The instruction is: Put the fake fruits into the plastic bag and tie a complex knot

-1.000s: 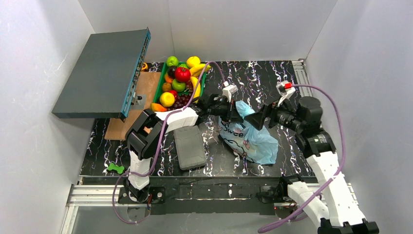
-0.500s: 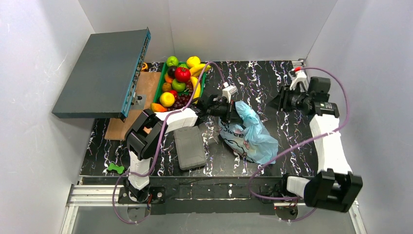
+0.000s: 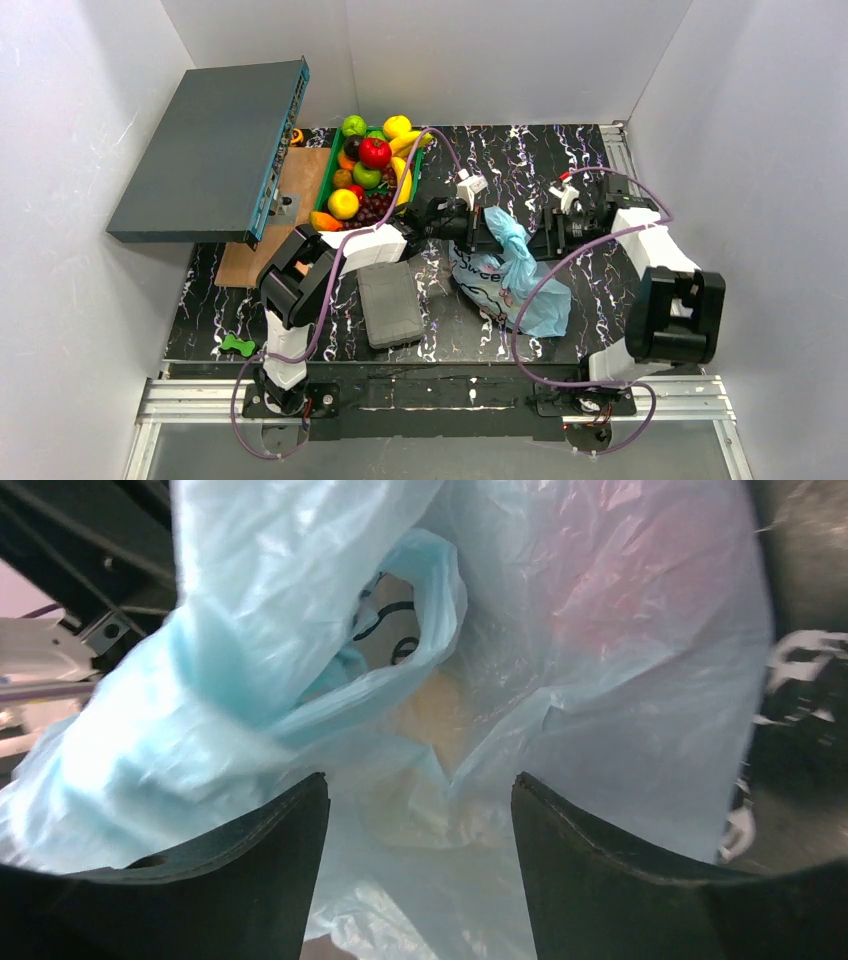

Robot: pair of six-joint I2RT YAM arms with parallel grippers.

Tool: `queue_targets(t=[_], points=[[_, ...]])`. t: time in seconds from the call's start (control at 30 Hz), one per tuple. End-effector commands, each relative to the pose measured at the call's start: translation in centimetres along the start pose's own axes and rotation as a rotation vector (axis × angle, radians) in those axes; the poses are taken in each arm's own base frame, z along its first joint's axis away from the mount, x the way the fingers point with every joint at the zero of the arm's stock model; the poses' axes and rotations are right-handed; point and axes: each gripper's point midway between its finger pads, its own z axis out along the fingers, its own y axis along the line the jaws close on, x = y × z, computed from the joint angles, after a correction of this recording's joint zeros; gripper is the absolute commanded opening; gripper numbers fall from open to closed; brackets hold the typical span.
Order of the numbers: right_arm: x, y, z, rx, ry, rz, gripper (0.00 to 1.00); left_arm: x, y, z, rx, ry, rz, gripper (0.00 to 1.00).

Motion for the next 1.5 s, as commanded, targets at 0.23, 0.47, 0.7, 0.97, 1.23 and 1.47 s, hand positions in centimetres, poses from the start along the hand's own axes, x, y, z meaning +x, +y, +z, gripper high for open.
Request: queue_targets(t=[0.23,0.47,0.7,0.97,1.23,1.47], points=[[-0.9,7.1,4.9,-0.312,0.031,0.038,0.82,-1.5,-3.8,-0.5,0.127,-0.014,0.038,0.00],[-2.4,9.8,6.6,-0.378,-0.006,-0.016,0.82,-0.5,-5.2,-1.2,0.206,0.008,0.022,0.00],[-0.6,7.9,4.2,-0.315,-0.023,-0.051,0.84,0.1,-4.5,-1.7,0.217,0.027,0.005,0.00],[0.1,7.2,0.5,-0.237,-0.065,-0.138,0.83,-0.7,-4.4,-2.1,0.214,0.002,0.014,0.00],[-5.0,5.9,-1.5,-0.136,-0.235,-0.186,0.49,-0.6,-4.4,-2.1,0.214,0.005,0.015,0.00],[-6.3,4.7,-0.5,-0.112,-0.260,-0.128,0.39,-0.6,-4.4,-2.1,0.215,0.007,0.018,0.00]])
